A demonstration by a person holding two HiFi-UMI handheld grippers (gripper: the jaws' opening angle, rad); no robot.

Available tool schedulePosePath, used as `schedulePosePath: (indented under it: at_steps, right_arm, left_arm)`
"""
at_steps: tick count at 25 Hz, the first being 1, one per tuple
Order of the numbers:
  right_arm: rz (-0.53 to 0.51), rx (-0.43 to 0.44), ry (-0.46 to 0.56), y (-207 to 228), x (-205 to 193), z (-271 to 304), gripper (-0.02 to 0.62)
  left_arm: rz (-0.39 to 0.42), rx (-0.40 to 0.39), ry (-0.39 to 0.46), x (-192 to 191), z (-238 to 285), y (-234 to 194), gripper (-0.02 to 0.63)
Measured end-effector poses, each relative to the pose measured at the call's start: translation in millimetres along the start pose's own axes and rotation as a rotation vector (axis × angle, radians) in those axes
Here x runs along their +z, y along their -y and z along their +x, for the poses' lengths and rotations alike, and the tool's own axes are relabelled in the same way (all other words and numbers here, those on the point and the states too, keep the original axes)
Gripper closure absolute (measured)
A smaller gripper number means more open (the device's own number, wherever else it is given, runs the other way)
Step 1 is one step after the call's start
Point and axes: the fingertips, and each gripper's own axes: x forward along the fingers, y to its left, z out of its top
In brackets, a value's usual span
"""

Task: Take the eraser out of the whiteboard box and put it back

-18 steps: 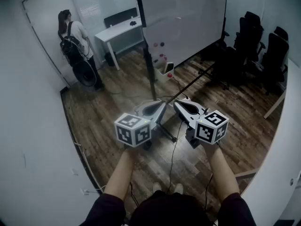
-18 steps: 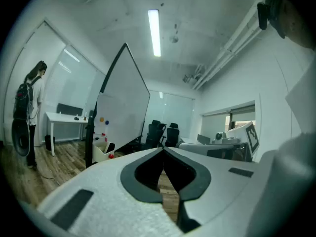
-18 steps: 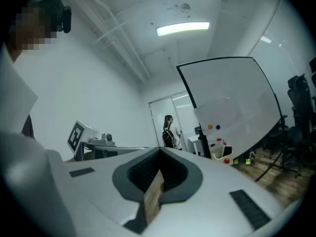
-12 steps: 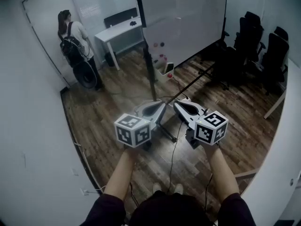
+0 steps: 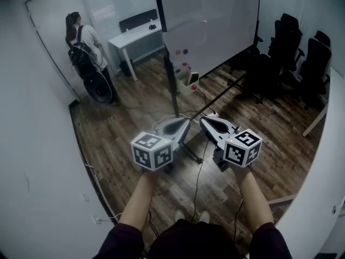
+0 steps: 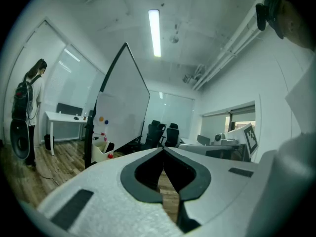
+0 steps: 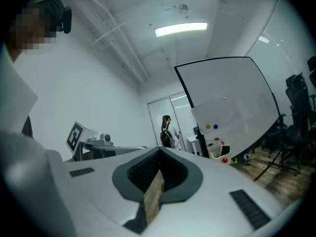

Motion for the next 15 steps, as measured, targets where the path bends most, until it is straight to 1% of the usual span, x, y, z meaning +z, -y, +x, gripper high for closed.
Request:
schedulePosePath:
  at_steps: [8, 15]
  right_arm:
    - [-0.014, -0.003, -0.005, 20.8, -0.7, -7.9, 0.592]
    - [-0.023, 0.004, -0.002, 50.3, -0.4, -23.4, 0.592]
  left_arm:
    - [0.007, -0.001, 0.000, -1.5, 22.4, 7.6, 0.601]
    - [0.000, 0.020, 0.018, -0.4, 50.9, 14.6, 0.601]
